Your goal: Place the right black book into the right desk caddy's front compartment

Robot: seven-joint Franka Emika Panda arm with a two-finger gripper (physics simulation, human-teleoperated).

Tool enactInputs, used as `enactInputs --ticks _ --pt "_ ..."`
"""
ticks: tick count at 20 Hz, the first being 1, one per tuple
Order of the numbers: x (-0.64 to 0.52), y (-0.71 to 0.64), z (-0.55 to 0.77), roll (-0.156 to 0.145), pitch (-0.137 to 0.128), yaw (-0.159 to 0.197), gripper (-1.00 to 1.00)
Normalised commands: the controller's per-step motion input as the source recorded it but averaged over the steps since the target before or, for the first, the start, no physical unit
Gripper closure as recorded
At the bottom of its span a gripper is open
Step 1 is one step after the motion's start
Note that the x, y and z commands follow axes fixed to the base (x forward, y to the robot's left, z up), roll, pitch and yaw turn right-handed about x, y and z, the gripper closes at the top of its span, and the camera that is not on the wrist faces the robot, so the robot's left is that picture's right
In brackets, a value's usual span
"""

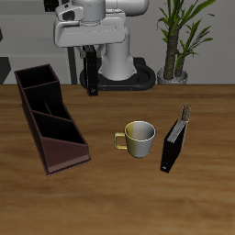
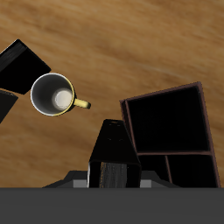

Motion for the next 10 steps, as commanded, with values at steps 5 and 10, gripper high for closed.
enactInputs --ticks 5,10 --pt "-0.16 -0.24 -0.18 -0.059 0.032 0.033 1.00" --pt "-0.16 -0.25 -0.12 -0.056 0.022 0.023 1.00"
